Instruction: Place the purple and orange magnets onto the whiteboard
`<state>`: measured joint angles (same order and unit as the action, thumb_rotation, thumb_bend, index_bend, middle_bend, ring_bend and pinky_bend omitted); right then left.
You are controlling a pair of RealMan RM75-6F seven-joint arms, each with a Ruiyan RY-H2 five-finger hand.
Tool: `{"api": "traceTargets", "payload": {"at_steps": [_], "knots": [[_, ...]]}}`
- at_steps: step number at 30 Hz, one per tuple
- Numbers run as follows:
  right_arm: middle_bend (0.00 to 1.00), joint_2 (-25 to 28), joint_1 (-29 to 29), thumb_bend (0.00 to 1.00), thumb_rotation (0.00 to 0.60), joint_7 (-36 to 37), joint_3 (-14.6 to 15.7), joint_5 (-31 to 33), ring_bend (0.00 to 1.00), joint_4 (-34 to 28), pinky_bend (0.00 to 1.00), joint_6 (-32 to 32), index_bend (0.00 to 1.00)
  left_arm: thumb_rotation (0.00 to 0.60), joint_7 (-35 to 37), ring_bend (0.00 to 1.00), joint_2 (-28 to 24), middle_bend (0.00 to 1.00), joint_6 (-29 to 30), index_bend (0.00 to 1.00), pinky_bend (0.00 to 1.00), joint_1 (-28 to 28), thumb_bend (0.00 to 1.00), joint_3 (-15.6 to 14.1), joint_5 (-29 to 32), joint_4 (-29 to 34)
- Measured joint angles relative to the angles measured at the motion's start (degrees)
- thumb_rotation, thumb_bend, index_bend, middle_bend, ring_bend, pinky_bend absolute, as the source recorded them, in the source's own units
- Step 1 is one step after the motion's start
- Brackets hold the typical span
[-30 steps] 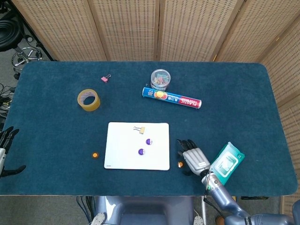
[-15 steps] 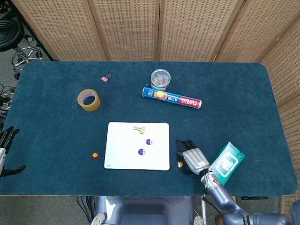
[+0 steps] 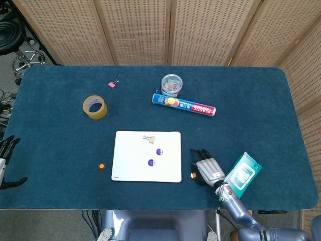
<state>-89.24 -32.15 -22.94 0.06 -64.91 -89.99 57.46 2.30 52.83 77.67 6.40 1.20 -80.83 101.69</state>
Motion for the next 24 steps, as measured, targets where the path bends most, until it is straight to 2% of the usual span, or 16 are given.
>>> {"api": "traceTargets", "payload": {"at_steps": [4,16,24], "knots": [[0.00,0.0,0.2,0.35,0.600,0.1,0.0,-0.4,0.00,-0.1,0.00,0.0,0.54,0.600,-0.2,0.00,0.1,0.00,0.0,0.00,0.00,0.0,0.11,-0.1,-0.1,0.1],[0.00,0.6,0.4,0.37,0.600,0.0,-1.0,-1.9,0.00,-2.2,0.00,0.7,0.56,0.600,-0.3,0.00,0.1,0.00,-0.1,0.00,0.00,0.0,0.11,-0.1,-0.2,0.2],[0.00,-0.4,-2.5,0.42,0.600,-3.0,-4.2,-2.0,0.00,-5.7,0.00,0.0,0.56,0.600,-0.1,0.00,0.0,0.00,0.0,0.00,0.00,0.0,0.11,-0.2,-0.5,0.3]]}}
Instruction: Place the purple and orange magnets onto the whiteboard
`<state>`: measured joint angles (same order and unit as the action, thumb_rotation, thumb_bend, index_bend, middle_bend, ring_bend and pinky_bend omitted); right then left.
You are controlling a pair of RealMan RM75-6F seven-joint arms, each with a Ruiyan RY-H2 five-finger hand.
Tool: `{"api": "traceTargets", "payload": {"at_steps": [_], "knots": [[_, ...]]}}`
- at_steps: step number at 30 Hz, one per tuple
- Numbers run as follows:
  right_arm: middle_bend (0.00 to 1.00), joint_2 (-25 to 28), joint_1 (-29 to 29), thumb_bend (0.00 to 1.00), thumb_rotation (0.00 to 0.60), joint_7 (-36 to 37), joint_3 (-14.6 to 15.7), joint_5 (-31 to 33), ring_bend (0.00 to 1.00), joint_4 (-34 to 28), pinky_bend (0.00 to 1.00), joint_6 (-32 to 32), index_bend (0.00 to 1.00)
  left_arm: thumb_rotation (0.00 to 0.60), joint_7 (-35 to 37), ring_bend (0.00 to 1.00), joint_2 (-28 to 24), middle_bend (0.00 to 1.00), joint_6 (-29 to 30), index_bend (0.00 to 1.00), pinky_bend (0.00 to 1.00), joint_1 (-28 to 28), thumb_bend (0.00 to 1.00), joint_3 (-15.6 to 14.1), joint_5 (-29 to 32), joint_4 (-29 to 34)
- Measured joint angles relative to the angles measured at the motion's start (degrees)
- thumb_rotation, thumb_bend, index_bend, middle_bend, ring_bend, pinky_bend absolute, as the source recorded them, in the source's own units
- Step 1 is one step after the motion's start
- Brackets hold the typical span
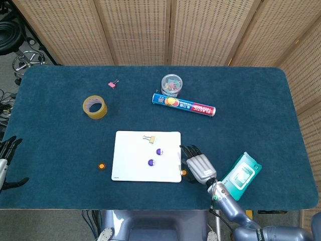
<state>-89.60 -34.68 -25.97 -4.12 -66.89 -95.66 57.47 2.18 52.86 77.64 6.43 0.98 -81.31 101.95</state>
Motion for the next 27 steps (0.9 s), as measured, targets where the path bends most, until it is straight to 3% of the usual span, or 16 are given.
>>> {"api": "traceTargets", "payload": {"at_steps": [12,27], "knots": [[0.00,-7.1,-7.6,0.42,0.600,-8.4,-4.9,7.9,0.00,-0.9,0.00,-3.2,0.57,0.600,1.6,0.00,-0.6,0.00,0.3,0.00,0.00,-0.2,0.11,-0.1,-0.6,-0.2],[0.00,-16.4,-14.1,0.42,0.600,-13.7,-6.9,15.8,0.00,3.5,0.00,-3.4,0.57,0.600,3.1,0.00,-1.2,0.00,0.1,0.00,0.00,-0.2,0.11,-0.4,-1.3,-0.5]]}}
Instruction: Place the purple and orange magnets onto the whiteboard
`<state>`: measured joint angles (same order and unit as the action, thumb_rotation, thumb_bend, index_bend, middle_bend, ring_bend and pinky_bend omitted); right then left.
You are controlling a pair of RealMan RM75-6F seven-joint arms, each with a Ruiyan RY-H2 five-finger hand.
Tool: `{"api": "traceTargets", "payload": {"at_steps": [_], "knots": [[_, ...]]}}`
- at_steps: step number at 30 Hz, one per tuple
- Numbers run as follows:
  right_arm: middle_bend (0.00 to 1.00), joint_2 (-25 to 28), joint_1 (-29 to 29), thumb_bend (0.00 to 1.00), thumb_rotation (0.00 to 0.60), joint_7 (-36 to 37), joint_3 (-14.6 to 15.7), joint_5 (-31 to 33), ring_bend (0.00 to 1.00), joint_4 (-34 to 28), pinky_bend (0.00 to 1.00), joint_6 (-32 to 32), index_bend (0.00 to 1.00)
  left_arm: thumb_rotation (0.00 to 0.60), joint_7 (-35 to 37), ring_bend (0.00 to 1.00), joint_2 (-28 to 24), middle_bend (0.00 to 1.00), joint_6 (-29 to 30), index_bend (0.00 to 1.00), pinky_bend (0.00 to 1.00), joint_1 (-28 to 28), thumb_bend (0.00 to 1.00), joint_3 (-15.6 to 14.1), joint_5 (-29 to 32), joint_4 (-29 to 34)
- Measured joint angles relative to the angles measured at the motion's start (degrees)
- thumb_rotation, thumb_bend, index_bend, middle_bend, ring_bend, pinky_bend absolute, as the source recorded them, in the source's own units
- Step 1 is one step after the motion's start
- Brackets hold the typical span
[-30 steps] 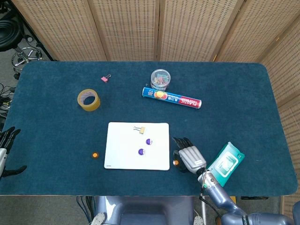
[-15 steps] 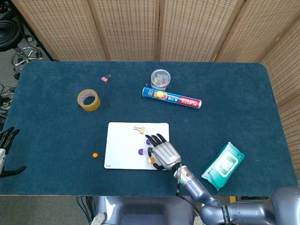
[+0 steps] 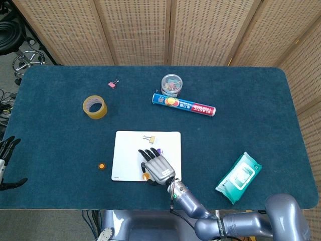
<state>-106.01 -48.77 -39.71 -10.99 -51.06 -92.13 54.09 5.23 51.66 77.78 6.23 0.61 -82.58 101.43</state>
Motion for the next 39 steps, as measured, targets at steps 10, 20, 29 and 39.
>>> {"api": "traceTargets", "payload": {"at_steps": [10,20,29,39], "knots": [[0.00,-4.9,-4.5,0.42,0.600,-1.6,-2.1,3.8,0.00,4.3,0.00,-0.7,0.57,0.600,0.2,0.00,-0.1,0.00,-0.3,0.00,0.00,0.1,0.11,0.0,0.1,-0.1],[0.00,-8.6,-6.6,0.42,0.600,-0.9,-3.0,5.6,0.00,9.5,0.00,-1.0,0.58,0.600,0.5,0.00,-0.2,0.00,-0.4,0.00,0.00,0.1,0.11,0.0,0.2,-0.1],[0.00,-10.2,-7.6,0.42,0.600,0.1,-3.1,6.2,0.00,11.5,0.00,-1.2,0.53,0.600,1.2,0.00,-0.4,0.00,-0.5,0.00,0.00,0.2,0.11,0.0,0.2,-0.2],[0.00,-8.4,-7.5,0.42,0.600,1.6,-3.1,5.3,0.00,9.3,0.00,-1.0,0.27,0.600,1.6,0.00,-0.5,0.00,-0.4,0.00,0.00,0.2,0.11,0.1,0.2,-0.4]]}}
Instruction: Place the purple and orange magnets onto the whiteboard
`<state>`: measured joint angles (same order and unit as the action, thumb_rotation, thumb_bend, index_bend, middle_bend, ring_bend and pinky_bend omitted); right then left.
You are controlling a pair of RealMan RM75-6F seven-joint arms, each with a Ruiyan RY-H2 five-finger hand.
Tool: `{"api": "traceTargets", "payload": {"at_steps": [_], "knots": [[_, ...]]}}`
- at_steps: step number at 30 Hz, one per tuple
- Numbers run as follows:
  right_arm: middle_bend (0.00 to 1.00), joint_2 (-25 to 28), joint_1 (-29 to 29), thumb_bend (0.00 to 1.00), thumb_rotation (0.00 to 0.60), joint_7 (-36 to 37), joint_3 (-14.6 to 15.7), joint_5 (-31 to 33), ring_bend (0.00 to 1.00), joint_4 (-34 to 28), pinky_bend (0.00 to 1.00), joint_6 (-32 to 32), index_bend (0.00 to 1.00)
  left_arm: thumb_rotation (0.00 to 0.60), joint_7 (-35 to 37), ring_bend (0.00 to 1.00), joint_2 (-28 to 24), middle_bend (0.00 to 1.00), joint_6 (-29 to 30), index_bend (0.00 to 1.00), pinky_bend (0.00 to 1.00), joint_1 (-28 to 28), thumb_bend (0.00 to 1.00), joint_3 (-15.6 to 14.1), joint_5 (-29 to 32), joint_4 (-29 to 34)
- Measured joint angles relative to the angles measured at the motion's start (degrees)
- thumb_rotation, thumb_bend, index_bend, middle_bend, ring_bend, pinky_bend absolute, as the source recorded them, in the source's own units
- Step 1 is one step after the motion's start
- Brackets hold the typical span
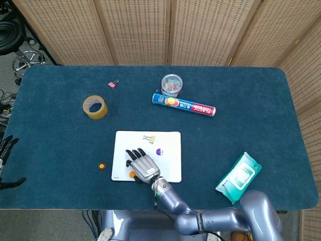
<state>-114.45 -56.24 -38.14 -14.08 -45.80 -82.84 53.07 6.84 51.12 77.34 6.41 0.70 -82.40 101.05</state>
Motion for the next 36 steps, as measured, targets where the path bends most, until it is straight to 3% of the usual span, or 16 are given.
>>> {"api": "traceTargets", "payload": {"at_steps": [10,11,16,18,29,36], "knots": [[0.00,6.1,2.3,0.40,0.600,-0.1,1.6,-3.4,0.00,-7.8,0.00,4.4,0.26,0.600,-0.9,0.00,0.5,0.00,-0.8,0.00,0.00,0.3,0.11,-0.1,0.2,-0.2],[0.00,7.2,2.8,0.38,0.600,0.0,1.9,-4.0,0.00,-9.1,0.00,5.1,0.25,0.600,-1.2,0.00,0.6,0.00,-1.1,0.00,0.00,0.5,0.11,-0.1,0.4,-0.3],[0.00,15.0,6.7,0.04,0.600,1.1,4.6,-9.6,0.00,-15.1,0.00,9.5,0.15,0.600,-2.5,0.00,1.6,0.00,-1.7,0.00,0.00,1.0,0.11,0.1,0.8,-0.6],[0.00,18.3,8.4,0.00,0.600,2.1,5.8,-12.3,0.00,-16.7,0.00,11.2,0.12,0.600,-2.9,0.00,1.9,0.00,-1.8,0.00,0.00,1.1,0.11,0.1,0.9,-0.6],[0.00,35.4,17.3,0.00,0.600,19.0,13.0,-29.4,0.00,-18.0,0.00,16.5,0.12,0.600,-6.7,0.00,4.9,0.00,-3.6,0.00,0.00,3.1,0.12,0.8,1.3,-0.9],[0.00,45.1,26.7,0.00,0.600,31.8,19.0,-35.6,0.00,-14.5,0.00,22.7,0.12,0.600,-12.4,0.00,9.1,0.00,-9.9,0.02,0.00,8.3,0.12,1.8,1.8,-1.3]]}}
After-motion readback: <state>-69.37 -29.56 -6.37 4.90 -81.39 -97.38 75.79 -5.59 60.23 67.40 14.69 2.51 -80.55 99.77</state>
